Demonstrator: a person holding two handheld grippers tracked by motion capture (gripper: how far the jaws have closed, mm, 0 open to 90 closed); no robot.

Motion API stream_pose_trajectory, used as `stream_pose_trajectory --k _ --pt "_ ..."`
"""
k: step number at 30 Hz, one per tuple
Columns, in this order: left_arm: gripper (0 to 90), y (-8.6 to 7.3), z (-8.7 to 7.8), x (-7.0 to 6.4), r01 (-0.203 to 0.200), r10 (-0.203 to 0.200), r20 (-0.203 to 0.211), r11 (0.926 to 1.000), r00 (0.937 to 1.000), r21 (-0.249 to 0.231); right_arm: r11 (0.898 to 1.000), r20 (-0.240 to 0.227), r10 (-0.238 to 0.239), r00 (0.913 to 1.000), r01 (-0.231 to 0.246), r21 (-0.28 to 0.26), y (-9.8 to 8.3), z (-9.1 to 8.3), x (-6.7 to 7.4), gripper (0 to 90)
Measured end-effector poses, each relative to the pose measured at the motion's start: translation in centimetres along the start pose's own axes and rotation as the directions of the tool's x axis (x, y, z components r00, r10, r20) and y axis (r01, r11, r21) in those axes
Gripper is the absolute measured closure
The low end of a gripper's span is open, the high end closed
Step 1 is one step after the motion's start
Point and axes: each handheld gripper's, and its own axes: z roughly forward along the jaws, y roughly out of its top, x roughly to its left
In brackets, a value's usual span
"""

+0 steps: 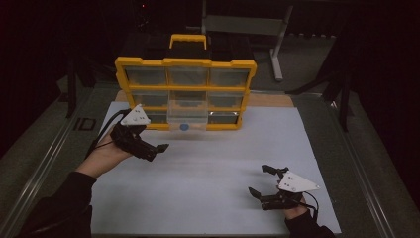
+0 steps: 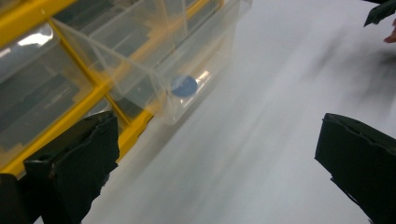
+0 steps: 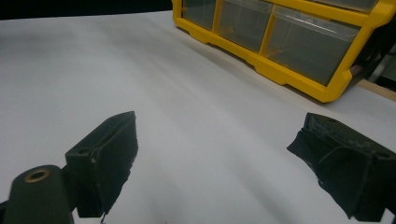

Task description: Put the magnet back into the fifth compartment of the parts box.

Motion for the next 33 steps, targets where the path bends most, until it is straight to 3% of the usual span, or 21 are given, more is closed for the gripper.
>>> stream_pose_trajectory --k 13,27,33 --pt "0.0 -3.5 -0.1 -2.0 0.045 -0.045 0.012 0.9977 0.9989 -0.051 1.0 0.001 -0.006 1.0 0.006 0.001 0.0 0.0 0.0 11.9" --pt "0.0 -7.1 0.5 -4.3 0.079 -0.08 -0.012 0.9921 0.9967 -0.098 1.0 -0.001 -0.006 1.0 0.006 0.006 0.0 0.1 0.1 11.9" --pt "0.0 -8.4 1.1 -5.2 0.113 -0.114 -0.002 0.9854 0.9935 -0.127 1.0 0.0 -0.005 1.0 0.005 0.006 0.0 0.1 0.1 11.9"
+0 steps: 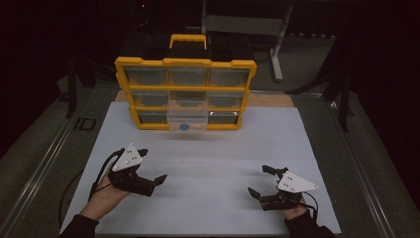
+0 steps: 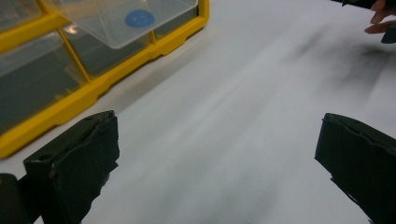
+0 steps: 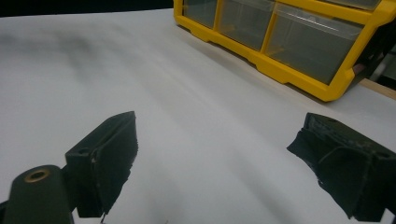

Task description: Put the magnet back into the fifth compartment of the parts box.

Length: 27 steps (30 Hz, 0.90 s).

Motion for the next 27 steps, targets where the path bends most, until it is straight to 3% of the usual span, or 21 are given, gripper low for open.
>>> stream_pose_trajectory --k 10,16,27 --pt "0.0 -2.9 0.8 -0.6 0.029 -0.029 0.012 0.9995 0.9995 0.01 1.0 0.0 -0.002 1.0 0.002 0.0 0.0 0.0 0.0 11.9" --pt "0.0 -4.5 0.8 -0.8 0.055 -0.055 -0.021 0.9984 0.9983 -0.013 1.0 -0.001 -0.002 1.0 0.002 0.001 0.0 0.0 0.1 11.9" --pt "0.0 -6.8 0.4 -1.1 0.068 -0.068 -0.07 0.9976 0.9952 -0.014 1.0 0.0 -0.004 1.0 0.004 0.002 0.0 0.0 0.1 11.9"
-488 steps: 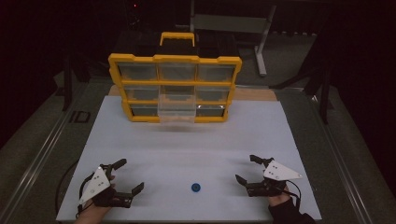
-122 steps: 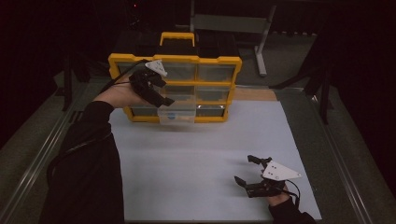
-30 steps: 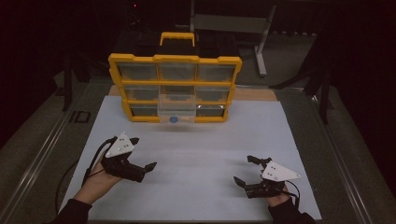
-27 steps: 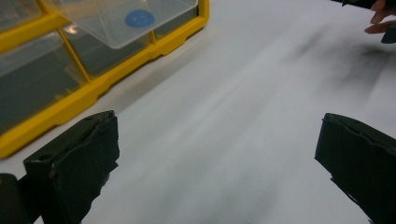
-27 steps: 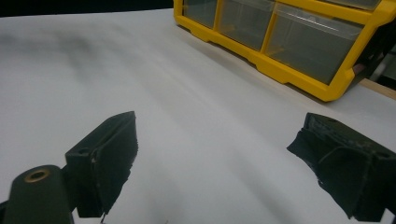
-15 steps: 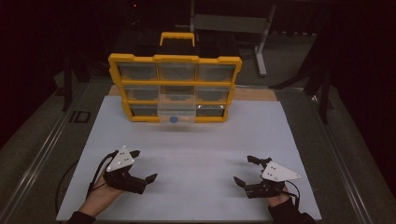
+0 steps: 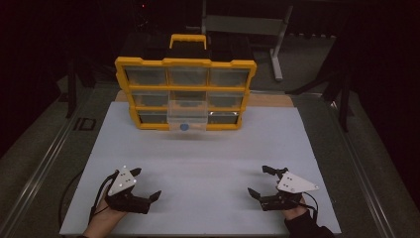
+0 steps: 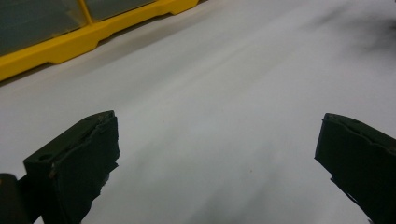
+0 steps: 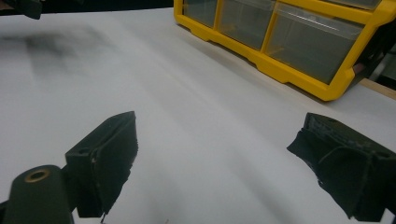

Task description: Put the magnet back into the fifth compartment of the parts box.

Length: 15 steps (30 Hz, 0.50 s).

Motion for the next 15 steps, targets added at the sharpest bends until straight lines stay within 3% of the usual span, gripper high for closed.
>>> stream_pose_trajectory --k 3,7,15 --pt "0.0 -0.4 -0.1 -0.1 -0.004 0.004 -0.008 0.9999 1.0 0.012 1.0 -0.003 0.002 1.0 -0.002 0.002 0.0 0.0 0.0 11.9" --pt "0.0 -1.0 -0.3 -0.1 0.014 -0.014 -0.025 0.9999 0.9996 -0.009 1.0 -0.006 0.0 1.0 0.0 0.001 0.0 0.0 0.0 11.9" --pt "0.0 -1.7 -0.2 0.2 0.046 -0.046 -0.015 0.9978 0.9988 -0.047 1.0 -0.007 -0.001 1.0 0.001 0.002 0.0 0.0 0.0 11.9"
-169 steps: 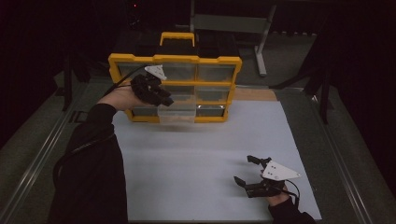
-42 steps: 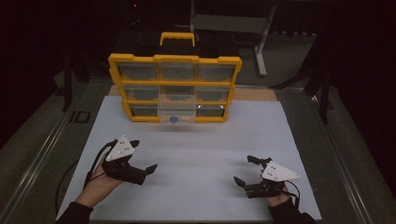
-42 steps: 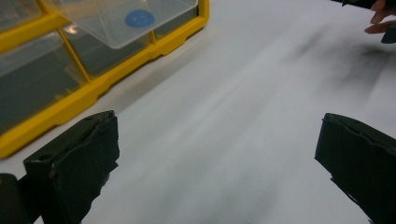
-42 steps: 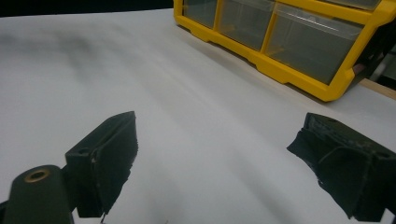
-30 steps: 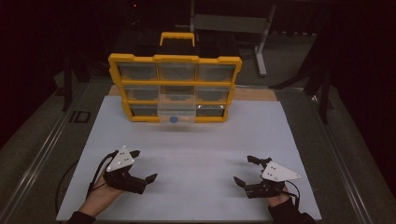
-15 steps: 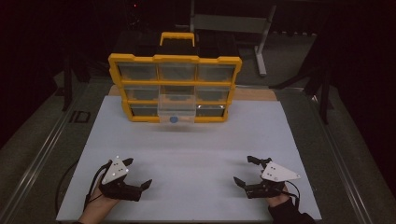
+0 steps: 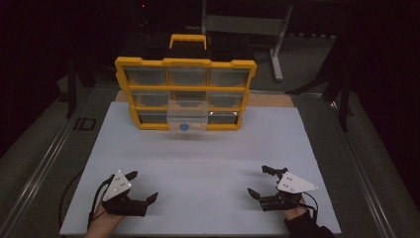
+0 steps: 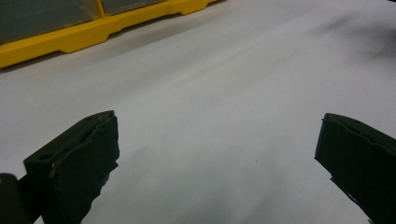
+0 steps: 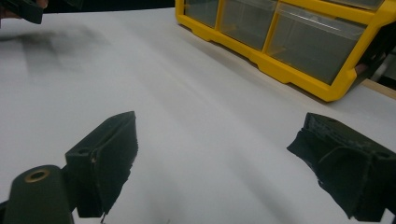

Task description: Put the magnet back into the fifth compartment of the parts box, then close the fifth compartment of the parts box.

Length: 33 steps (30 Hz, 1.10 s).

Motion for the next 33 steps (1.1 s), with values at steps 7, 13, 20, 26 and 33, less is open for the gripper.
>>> stream_pose_trajectory --k 7,13,20,26,33 --pt "0.0 -0.4 0.1 0.5 0.023 -0.025 -0.036 0.9987 0.999 -0.045 1.0 0.001 0.001 1.0 -0.001 0.001 0.0 0.0 0.0 11.9" --pt "0.0 -0.4 0.1 0.6 0.027 -0.035 -0.099 0.9962 0.9944 -0.083 1.0 -0.009 -0.005 0.9999 0.005 0.003 -0.1 0.1 0.0 11.9" --pt "0.0 -0.6 0.2 1.1 0.036 -0.045 -0.131 0.9967 0.9903 -0.073 1.0 -0.013 -0.007 0.9999 0.007 0.003 -0.1 0.2 0.1 11.9" --pt "0.0 -0.6 0.0 1.2 0.052 -0.064 -0.144 0.9946 0.9874 -0.09 1.0 -0.011 -0.012 0.9999 0.012 -0.003 0.1 0.1 0.2 11.9" --pt "0.0 -0.5 0.1 1.2 0.052 -0.063 -0.13 0.9947 0.9895 -0.088 1.0 -0.012 -0.006 0.9999 0.006 0.002 -0.1 0.0 0.1 11.9"
